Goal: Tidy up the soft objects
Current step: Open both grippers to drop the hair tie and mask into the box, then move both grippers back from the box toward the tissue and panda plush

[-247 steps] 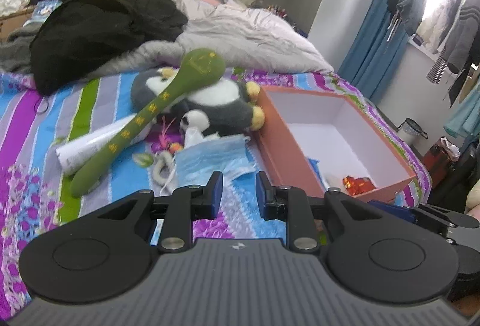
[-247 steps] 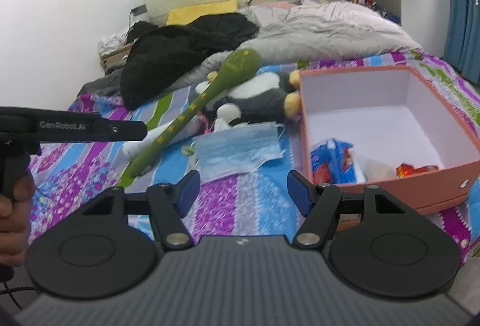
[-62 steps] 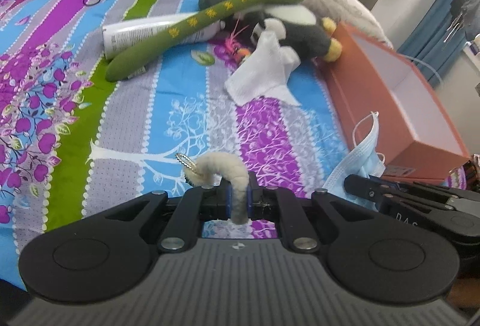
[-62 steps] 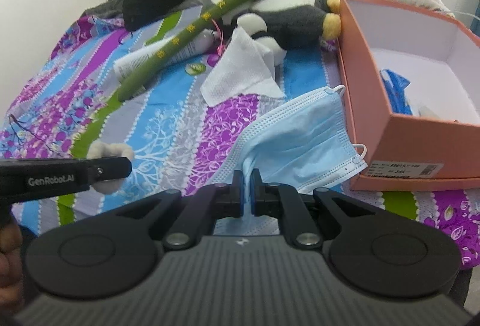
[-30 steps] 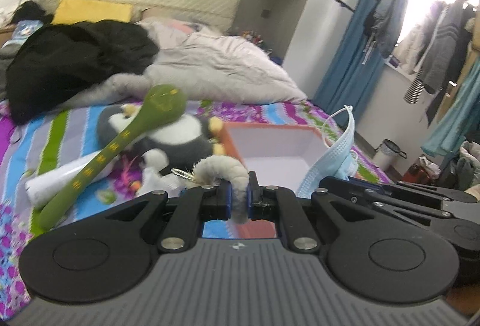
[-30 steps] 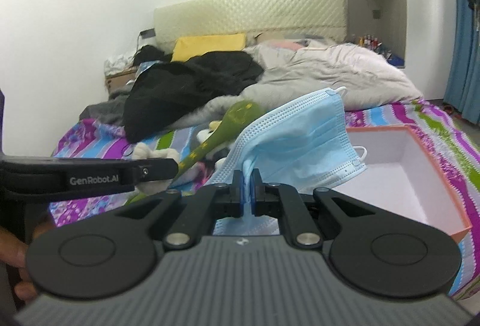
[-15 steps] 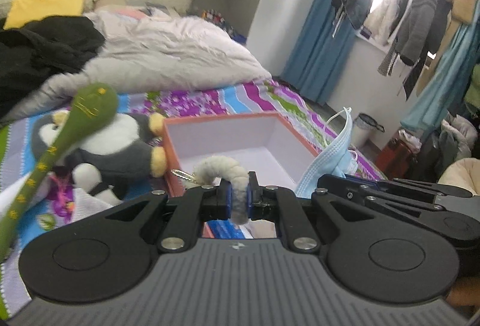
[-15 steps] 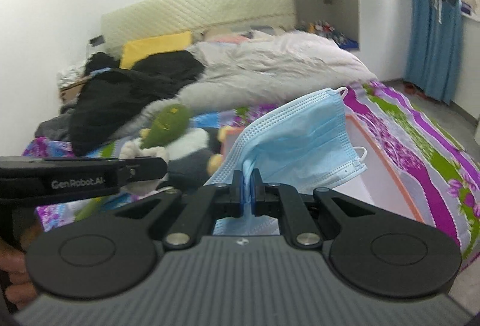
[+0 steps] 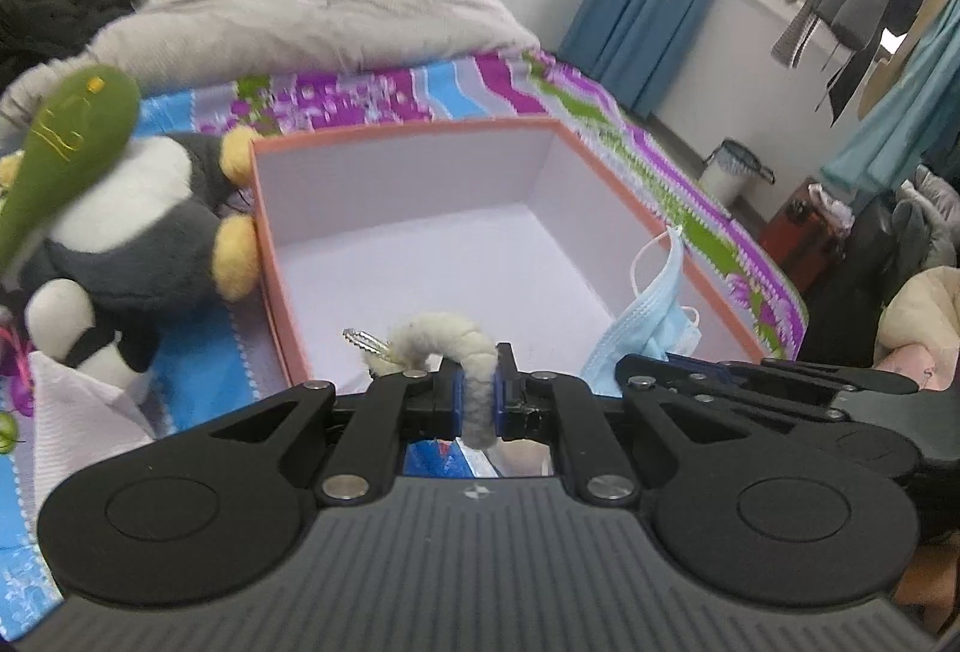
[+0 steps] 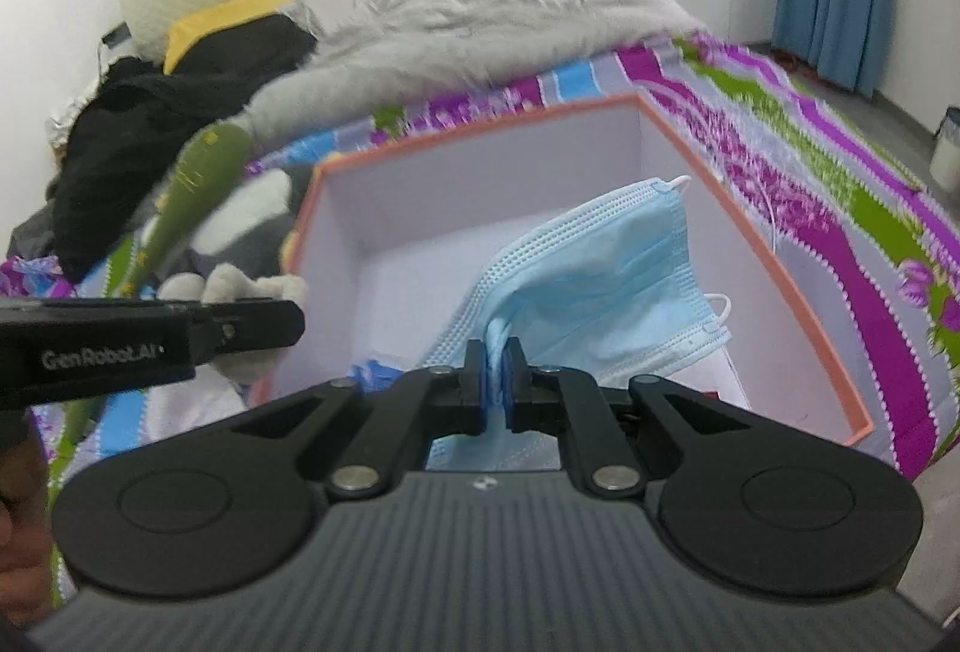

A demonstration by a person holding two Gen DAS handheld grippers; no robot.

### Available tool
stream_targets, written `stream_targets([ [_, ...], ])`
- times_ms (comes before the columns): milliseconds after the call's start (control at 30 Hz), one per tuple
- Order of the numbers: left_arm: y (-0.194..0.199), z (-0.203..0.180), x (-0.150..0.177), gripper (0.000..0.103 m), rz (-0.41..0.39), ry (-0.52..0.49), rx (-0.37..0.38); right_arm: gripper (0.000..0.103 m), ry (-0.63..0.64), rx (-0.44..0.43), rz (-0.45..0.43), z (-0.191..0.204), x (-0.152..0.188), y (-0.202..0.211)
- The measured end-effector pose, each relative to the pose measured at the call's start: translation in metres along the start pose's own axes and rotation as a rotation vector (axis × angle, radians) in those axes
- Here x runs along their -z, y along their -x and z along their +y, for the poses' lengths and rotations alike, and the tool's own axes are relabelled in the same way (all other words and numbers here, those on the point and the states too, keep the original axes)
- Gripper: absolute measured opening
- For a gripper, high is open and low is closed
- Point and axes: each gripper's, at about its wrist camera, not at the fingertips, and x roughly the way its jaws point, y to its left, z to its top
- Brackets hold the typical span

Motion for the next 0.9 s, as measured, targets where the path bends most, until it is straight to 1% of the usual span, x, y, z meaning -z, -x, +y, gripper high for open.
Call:
stream_targets([
  [233,-0.049,0.006,-0.004,0.011,0.080,0.012,-0.012,0.011,-0.032,0.004,0.079,-0.018,0.007,-0.035],
  [400,-0.066,0.008,-0.003,0.012,0.110,0.001,-0.034,0.013,-0.062,0.000,0.123,-0.028,0.011,-0.048],
  [433,-0.068,0.008,-0.002,0.014,0.116,0.000,-0.037,0.015,-0.065,-0.005,0.127,-0.028,0.011,-0.050],
  [467,-0.068,0.008,-0.002,0.023,0.121,0.000,-0.041,0.017,-0.067,-0.005,0.131,-0.028,0.011,-0.050],
  [500,-0.065,0.007,-0.001,0.033,0.119,0.000,-0.045,0.029,-0.069,-0.005,0.130,-0.029,0.011,-0.050],
  [533,-0.062,0.007,-0.001,0.037,0.113,-0.002,-0.050,0.043,-0.072,-0.002,0.128,-0.029,0.011,-0.049],
  [567,-0.059,0.006,0.000,0.040,0.104,-0.006,-0.055,0.048,-0.074,-0.002,0.120,-0.029,0.011,-0.046],
  [600,-0.055,0.005,0.000,0.040,0.097,-0.010,-0.057,0.049,-0.075,-0.001,0.113,-0.027,0.011,-0.043],
  [733,-0.033,0.002,-0.001,0.040,0.067,-0.011,-0.065,0.048,-0.076,-0.008,0.084,-0.023,0.008,-0.027],
  [900,0.005,-0.003,0.000,0.040,0.012,-0.015,-0.071,0.048,-0.069,-0.022,0.028,-0.011,0.006,0.003],
])
